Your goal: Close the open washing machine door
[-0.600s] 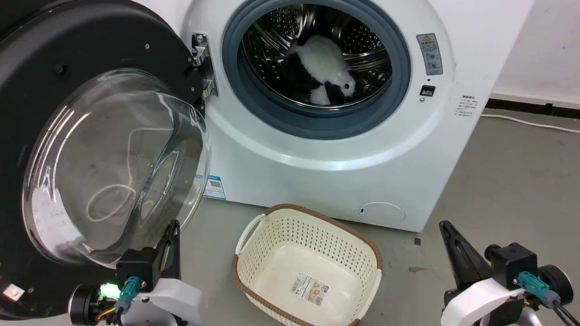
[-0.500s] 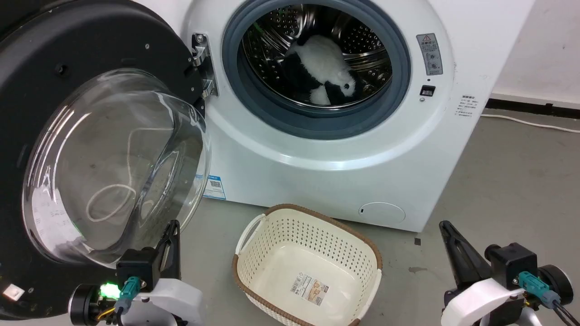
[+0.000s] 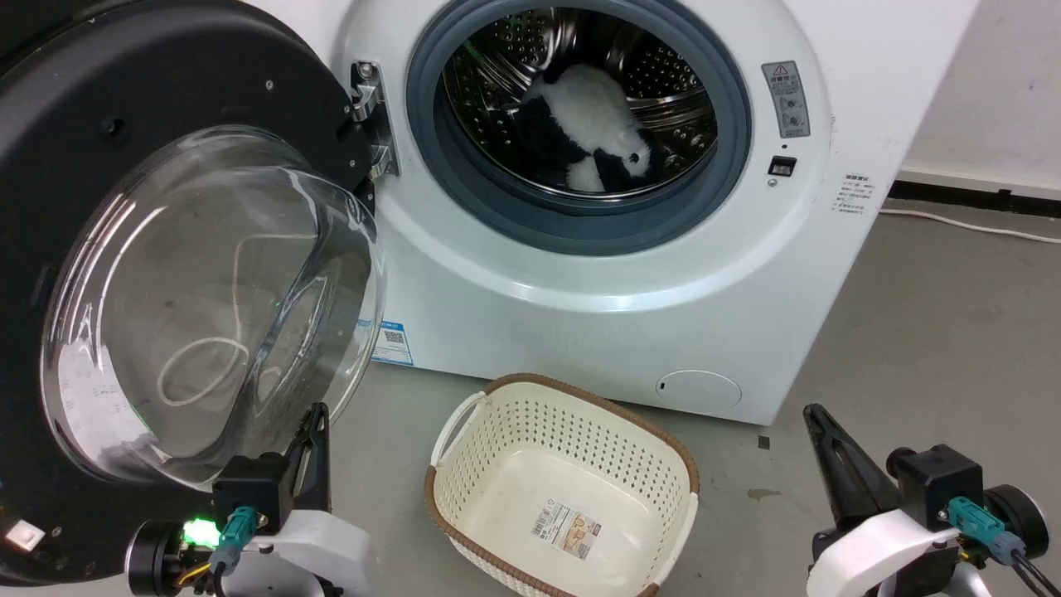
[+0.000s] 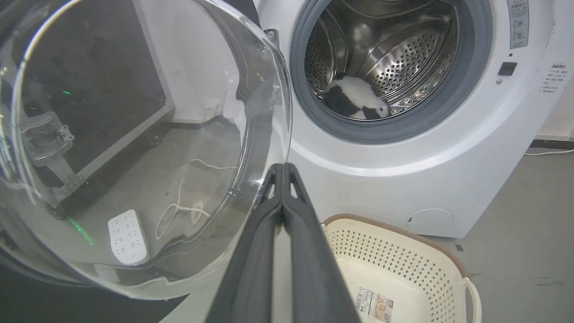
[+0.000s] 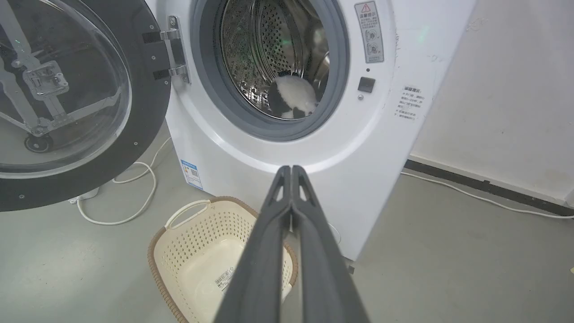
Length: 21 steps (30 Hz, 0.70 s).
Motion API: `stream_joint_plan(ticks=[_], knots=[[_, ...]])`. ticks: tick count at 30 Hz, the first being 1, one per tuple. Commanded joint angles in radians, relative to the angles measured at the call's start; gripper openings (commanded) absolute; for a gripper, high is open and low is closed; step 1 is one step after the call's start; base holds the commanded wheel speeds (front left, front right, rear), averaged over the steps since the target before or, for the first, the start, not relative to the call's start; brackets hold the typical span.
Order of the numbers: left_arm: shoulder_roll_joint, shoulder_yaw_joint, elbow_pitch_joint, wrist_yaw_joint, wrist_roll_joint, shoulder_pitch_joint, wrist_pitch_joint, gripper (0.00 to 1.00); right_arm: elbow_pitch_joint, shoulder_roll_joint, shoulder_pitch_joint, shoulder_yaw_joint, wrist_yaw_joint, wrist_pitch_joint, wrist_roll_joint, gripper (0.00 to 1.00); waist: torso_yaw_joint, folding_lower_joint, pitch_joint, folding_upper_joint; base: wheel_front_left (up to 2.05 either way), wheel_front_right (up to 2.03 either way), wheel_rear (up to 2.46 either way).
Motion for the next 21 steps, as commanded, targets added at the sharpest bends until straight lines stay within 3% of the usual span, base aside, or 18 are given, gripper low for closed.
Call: stream_joint_plan(ticks=[1,21], knots=[[0.0,0.002,-0.005,-0.005,0.003,0.014,0.0,0.0,-0.005,0.0,0.007,-0.002,0.001,0.001,-0.007,0.0,0.0,0.0,0.0,0.0,0.0,0.0,0.0],[0.0,0.002,-0.005,-0.005,0.003,0.014,0.0,0.0,-0.005,0.0,0.007,-0.002,0.001,0.001,-0.007,0.0,0.0,0.0,0.0,0.0,0.0,0.0,0.0]])
